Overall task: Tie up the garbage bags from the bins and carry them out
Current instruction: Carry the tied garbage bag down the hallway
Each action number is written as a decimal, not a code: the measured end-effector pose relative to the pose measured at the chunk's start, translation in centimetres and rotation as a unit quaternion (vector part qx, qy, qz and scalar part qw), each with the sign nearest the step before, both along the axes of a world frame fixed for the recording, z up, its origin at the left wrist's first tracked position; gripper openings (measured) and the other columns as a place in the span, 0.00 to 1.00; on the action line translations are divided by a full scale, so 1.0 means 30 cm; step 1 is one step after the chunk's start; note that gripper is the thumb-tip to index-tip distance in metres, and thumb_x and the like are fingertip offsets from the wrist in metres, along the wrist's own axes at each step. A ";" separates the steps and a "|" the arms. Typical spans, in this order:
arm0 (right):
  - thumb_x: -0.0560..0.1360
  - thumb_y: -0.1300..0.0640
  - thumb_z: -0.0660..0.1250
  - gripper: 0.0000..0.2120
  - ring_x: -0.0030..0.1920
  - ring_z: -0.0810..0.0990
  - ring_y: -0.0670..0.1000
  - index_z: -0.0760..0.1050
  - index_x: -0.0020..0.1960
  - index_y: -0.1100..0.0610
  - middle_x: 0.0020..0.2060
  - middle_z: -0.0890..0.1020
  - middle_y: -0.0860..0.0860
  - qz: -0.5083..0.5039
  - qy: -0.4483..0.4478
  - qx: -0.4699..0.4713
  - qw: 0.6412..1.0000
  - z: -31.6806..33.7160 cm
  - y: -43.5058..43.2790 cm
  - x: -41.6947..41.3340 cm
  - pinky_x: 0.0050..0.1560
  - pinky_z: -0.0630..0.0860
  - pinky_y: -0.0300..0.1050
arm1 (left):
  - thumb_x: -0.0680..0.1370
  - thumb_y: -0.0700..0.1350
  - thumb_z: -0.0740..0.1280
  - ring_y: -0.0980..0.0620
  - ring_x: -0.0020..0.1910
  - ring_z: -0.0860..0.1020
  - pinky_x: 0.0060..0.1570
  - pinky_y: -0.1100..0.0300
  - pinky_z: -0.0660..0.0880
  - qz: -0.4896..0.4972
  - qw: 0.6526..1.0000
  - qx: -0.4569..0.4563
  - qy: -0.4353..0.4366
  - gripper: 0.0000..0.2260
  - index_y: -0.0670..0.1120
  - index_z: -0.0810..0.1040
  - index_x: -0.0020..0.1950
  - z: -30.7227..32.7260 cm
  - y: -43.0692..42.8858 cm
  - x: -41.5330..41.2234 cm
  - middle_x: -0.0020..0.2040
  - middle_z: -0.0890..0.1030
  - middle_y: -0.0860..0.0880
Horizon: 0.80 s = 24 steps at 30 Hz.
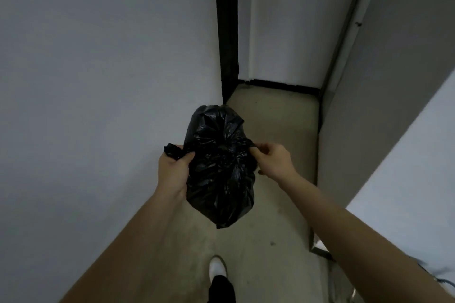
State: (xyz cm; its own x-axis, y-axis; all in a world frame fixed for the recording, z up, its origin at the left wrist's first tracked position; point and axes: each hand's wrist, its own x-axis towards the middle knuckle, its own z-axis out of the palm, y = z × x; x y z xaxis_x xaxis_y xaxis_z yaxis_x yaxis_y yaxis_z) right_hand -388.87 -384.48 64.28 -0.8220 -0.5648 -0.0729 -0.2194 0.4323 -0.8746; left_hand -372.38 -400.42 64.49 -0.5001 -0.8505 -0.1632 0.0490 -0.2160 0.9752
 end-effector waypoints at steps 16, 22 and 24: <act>0.78 0.55 0.69 0.06 0.47 0.82 0.54 0.77 0.43 0.52 0.42 0.83 0.52 -0.121 -0.036 -0.193 0.973 -0.040 -0.917 -1.266 0.56 0.79 0.61 | 0.76 0.34 0.72 0.48 0.50 0.80 0.56 0.56 0.79 -0.085 0.995 -0.030 0.039 0.09 0.41 0.76 0.53 0.028 -1.020 -1.352 0.51 0.80 0.42; 0.73 0.46 0.71 0.08 0.47 0.84 0.56 0.80 0.44 0.51 0.42 0.84 0.51 -0.133 -0.070 -0.180 0.972 -0.233 -1.266 -1.796 0.54 0.81 0.60 | 0.77 0.35 0.71 0.46 0.51 0.80 0.58 0.51 0.79 -0.054 0.998 -0.007 -0.022 0.06 0.45 0.78 0.45 -0.151 -1.355 -1.924 0.48 0.81 0.44; 0.73 0.45 0.70 0.09 0.47 0.84 0.54 0.80 0.45 0.51 0.43 0.84 0.49 -0.117 -0.092 -0.144 0.978 -0.294 -1.397 -1.991 0.55 0.80 0.58 | 0.77 0.36 0.71 0.44 0.51 0.80 0.57 0.49 0.79 -0.030 0.998 0.007 -0.059 0.06 0.45 0.78 0.45 -0.218 -1.475 -2.111 0.48 0.82 0.44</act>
